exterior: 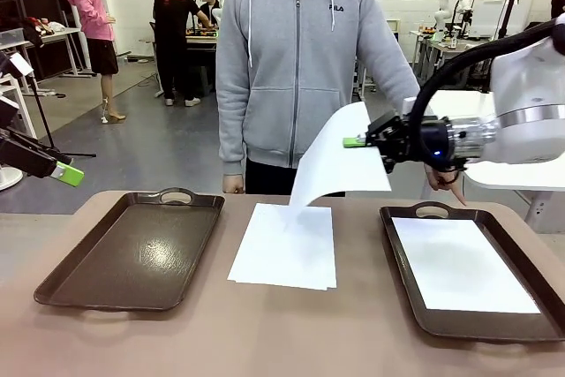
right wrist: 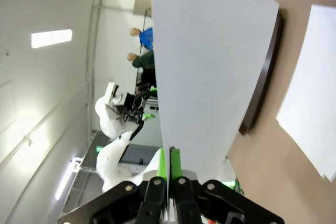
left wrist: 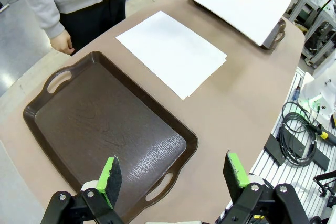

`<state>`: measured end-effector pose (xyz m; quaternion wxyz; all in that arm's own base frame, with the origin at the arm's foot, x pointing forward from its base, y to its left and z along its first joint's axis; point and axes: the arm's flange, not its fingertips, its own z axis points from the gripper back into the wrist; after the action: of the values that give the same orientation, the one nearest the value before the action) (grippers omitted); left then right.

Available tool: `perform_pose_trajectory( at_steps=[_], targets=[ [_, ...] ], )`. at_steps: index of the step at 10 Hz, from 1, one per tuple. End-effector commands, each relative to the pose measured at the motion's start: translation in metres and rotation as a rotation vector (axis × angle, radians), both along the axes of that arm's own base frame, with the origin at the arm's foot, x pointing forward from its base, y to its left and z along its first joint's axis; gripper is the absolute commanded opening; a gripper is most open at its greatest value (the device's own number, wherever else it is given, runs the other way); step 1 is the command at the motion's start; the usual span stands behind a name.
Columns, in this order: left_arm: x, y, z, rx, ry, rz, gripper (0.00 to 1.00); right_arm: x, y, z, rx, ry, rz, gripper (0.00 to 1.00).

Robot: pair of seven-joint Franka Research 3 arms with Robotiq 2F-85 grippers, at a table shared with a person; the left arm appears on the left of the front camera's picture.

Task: Sort the A4 documents.
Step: Place the A4 Paper in the designated Handle tray.

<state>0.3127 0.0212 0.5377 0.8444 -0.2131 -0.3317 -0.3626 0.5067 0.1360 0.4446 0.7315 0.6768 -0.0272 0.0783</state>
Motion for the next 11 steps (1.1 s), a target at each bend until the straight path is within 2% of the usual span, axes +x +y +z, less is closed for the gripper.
perform_pose_trajectory(
  at_steps=[1, 3, 6, 9, 11],
  targets=[
    [0.001, 0.002, -0.002, -0.012, -0.013, -0.022, 1.0, -0.004, -0.025, 0.011, -0.036, 0.038, 0.068, 0.01],
    [0.001, 0.002, -0.002, -0.012, -0.013, -0.022, 1.0, 0.001, -0.061, 0.017, -0.078, 0.048, 0.113, 0.01],
    [0.001, 0.002, -0.002, -0.012, -0.013, -0.022, 1.0, 0.004, -0.109, 0.016, -0.164, 0.034, 0.063, 0.01],
    [0.001, 0.002, -0.002, -0.012, -0.013, -0.022, 1.0, 0.014, -0.143, -0.006, -0.218, 0.047, 0.014, 0.01],
    [0.001, 0.002, -0.002, -0.012, -0.013, -0.022, 1.0, 0.02, -0.162, -0.025, -0.226, 0.053, 0.04, 0.01]
  ],
)
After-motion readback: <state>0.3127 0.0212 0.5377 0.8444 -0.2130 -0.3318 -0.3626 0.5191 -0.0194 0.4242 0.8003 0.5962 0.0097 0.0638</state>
